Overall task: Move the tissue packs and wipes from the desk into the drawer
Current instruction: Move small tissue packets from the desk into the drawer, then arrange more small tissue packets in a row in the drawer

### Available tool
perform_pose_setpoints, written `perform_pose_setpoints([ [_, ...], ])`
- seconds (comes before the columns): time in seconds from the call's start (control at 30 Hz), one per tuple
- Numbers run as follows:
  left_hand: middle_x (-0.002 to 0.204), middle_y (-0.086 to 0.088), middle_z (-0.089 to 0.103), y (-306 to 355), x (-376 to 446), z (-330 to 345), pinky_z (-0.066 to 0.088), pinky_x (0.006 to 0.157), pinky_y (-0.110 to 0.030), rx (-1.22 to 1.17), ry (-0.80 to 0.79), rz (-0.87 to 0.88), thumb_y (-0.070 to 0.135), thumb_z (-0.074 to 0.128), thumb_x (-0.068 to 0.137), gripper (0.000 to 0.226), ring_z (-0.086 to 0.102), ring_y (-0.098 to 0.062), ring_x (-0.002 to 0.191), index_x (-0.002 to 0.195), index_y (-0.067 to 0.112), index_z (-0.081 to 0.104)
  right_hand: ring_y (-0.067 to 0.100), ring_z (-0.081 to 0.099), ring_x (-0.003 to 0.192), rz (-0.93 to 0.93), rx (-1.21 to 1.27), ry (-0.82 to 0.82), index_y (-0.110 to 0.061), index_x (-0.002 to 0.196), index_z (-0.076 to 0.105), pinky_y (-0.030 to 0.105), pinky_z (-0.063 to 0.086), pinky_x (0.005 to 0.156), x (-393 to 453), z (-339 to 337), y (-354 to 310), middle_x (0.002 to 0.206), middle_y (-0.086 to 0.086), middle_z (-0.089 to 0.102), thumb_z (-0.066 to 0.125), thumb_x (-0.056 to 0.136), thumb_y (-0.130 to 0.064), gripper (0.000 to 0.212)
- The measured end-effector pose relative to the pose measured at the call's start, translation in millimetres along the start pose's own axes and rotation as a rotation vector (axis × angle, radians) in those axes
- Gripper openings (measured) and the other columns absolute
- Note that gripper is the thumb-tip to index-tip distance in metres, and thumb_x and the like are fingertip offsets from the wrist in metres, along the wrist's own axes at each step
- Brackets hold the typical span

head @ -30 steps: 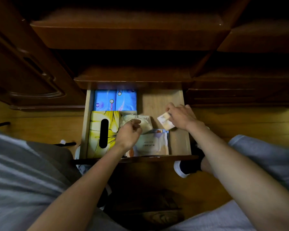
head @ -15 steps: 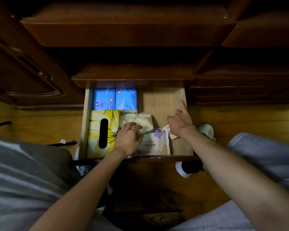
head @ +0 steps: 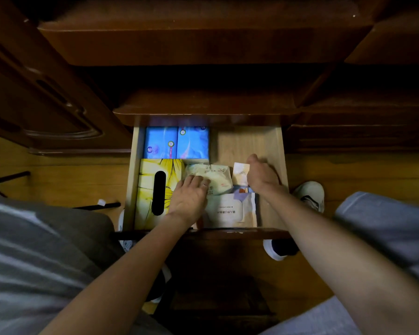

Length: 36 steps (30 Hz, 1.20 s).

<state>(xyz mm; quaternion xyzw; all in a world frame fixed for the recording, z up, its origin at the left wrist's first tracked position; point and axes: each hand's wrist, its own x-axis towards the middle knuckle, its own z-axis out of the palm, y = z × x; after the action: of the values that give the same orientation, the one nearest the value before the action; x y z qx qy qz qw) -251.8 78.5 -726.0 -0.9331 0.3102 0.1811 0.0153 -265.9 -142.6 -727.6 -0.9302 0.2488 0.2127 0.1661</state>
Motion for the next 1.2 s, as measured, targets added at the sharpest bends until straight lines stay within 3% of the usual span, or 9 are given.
perform_pose_setpoints([
  [0.17, 0.119, -0.001, 0.064, -5.1, 5.9, -0.1, 0.039, 0.091, -0.035, 0.134, 0.010, 0.026, 0.021, 0.057, 0.091, 0.026, 0.052, -0.025, 0.115, 0.115, 0.023, 0.065, 0.033, 0.052, 0.125, 0.038, 0.031, 0.025, -0.021, 0.147, 0.038, 0.041, 0.050, 0.090, -1.7, 1.6, -1.5, 0.144, 0.013, 0.046, 0.063, 0.095, -0.024, 0.057],
  [0.27, 0.122, -0.002, 0.063, -4.6, 6.0, -11.7, 0.041, 0.092, -0.036, 0.101, 0.038, 0.036, 0.026, 0.053, 0.093, 0.028, 0.050, -0.025, 0.119, 0.118, 0.024, 0.066, 0.031, 0.055, 0.122, -0.016, -0.003, 0.035, -0.023, 0.142, 0.043, 0.038, 0.047, 0.078, -10.6, -11.6, -14.8, 0.140, 0.008, 0.052, 0.062, 0.095, -0.032, 0.051],
  [0.43, 0.125, 0.000, 0.063, -10.3, -11.9, -108.6, 0.048, 0.092, -0.038, -0.080, 0.308, 0.045, 0.032, 0.058, 0.091, 0.040, 0.056, -0.026, 0.118, 0.130, 0.022, 0.064, 0.020, 0.065, 0.114, -0.220, 0.166, 0.036, -0.030, 0.123, 0.065, 0.032, 0.052, 0.092, -38.5, -94.6, -46.1, 0.123, -0.005, 0.071, 0.059, 0.096, -0.028, 0.028],
  [0.53, 0.102, -0.001, 0.067, -16.8, -33.9, -198.8, 0.054, 0.074, -0.037, -0.109, 0.652, 0.106, 0.025, 0.068, 0.082, 0.028, 0.065, -0.027, 0.096, 0.110, 0.019, 0.071, 0.008, 0.069, 0.093, -0.384, 0.240, 0.189, -0.037, 0.112, 0.067, 0.034, 0.055, 0.084, -78.4, -168.8, -60.4, 0.100, -0.018, 0.075, 0.058, 0.093, -0.035, 0.021],
  [0.63, 0.102, 0.002, 0.067, -18.9, -62.0, -285.1, 0.056, 0.073, -0.036, -0.113, 0.947, 0.225, 0.022, 0.060, 0.087, 0.022, 0.064, -0.022, 0.094, 0.107, 0.020, 0.069, -0.001, 0.068, 0.075, -0.574, 0.275, 0.372, -0.041, 0.103, 0.068, 0.035, 0.058, 0.075, -131.9, -237.1, -68.5, 0.081, -0.023, 0.073, 0.055, 0.091, -0.042, 0.018],
  [0.8, 0.102, 0.004, 0.066, -11.7, -75.8, -406.2, 0.054, 0.065, -0.033, -0.056, 1.156, 0.285, 0.024, 0.057, 0.092, 0.020, 0.062, -0.019, 0.100, 0.108, 0.021, 0.069, 0.004, 0.067, 0.063, -0.761, 0.304, 0.820, -0.038, 0.098, 0.066, 0.032, 0.056, 0.060, -183.1, -343.1, -74.7, 0.069, -0.014, 0.070, 0.056, 0.093, -0.038, 0.011],
  [0.9, 0.104, 0.002, 0.064, -7.4, -54.1, -456.6, 0.053, 0.061, -0.033, -0.085, 1.126, 0.256, 0.024, 0.058, 0.094, 0.021, 0.060, -0.021, 0.101, 0.112, 0.021, 0.067, 0.000, 0.065, 0.076, -0.670, 0.204, 1.008, -0.039, 0.102, 0.064, 0.027, 0.053, 0.063, -175.5, -402.3, -74.9, 0.082, -0.019, 0.069, 0.056, 0.093, -0.035, 0.012],
  [1.03, 0.118, 0.000, 0.061, 4.7, -1.1, -498.8, 0.054, 0.073, -0.038, -0.178, 1.020, 0.184, 0.029, 0.054, 0.092, 0.031, 0.059, -0.023, 0.107, 0.122, 0.024, 0.064, 0.008, 0.057, 0.114, -0.415, 0.169, 0.907, -0.040, 0.128, 0.054, 0.028, 0.049, 0.080, -132.3, -456.3, -61.4, 0.121, -0.015, 0.061, 0.060, 0.093, -0.036, 0.035],
  [1.2, 0.132, -0.004, 0.054, 31.7, 83.3, -534.8, 0.049, 0.081, -0.039, -0.237, 0.892, 0.186, 0.033, 0.053, 0.092, 0.041, 0.053, -0.025, 0.120, 0.132, 0.024, 0.056, 0.029, 0.029, 0.148, -0.121, 0.024, 0.829, -0.034, 0.151, 0.033, 0.050, 0.036, 0.112, -66.2, -500.3, -41.8, 0.161, 0.005, 0.031, 0.058, 0.092, -0.053, 0.067],
])
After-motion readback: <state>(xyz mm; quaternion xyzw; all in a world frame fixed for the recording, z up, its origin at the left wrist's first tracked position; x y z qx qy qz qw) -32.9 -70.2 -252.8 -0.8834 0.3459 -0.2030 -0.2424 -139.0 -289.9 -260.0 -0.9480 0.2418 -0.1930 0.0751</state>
